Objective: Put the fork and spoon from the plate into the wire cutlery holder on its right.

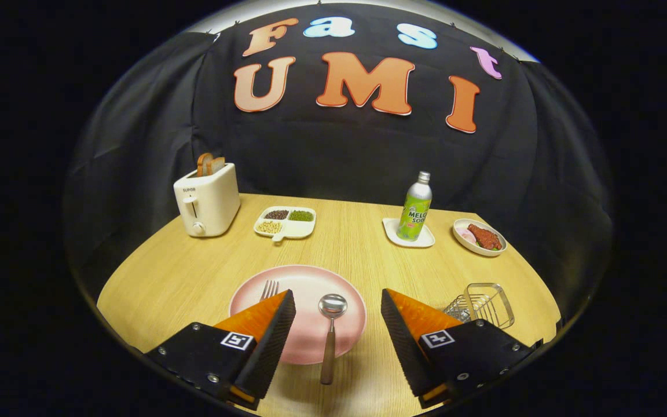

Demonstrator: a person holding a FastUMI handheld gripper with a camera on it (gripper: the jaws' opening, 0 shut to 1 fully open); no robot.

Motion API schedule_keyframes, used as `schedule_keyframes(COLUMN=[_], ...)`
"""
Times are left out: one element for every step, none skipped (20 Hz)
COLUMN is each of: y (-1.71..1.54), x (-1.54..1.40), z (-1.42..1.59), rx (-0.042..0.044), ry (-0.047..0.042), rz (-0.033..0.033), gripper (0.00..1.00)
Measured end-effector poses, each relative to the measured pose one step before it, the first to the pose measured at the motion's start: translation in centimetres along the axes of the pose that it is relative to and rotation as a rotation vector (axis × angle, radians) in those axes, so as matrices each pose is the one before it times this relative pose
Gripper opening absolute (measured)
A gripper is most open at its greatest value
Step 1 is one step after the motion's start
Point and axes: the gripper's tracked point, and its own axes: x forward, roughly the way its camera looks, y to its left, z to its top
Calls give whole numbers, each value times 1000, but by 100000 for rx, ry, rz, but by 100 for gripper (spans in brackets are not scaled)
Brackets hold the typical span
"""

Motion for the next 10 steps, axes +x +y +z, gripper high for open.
schedule_keyframes(y=[164, 193, 218, 193, 224, 141, 139, 3, 32, 20], x=[434, 500, 475, 409, 397, 406, 285, 378, 255, 197], z=[-763, -506, -466, -403, -411, -379, -548, -424, -460, -401], rx=[-559, -539, -514, -472, -400, -345, -216, -264, -132, -225], ry=[2387, 2003, 1487, 1316, 1605, 1542, 1797, 1736, 1494, 1412], rz=[552, 624, 455, 486, 289, 29, 132, -331, 106, -131], gripper=[88, 82, 79, 73, 70, 67, 63, 59, 57, 52])
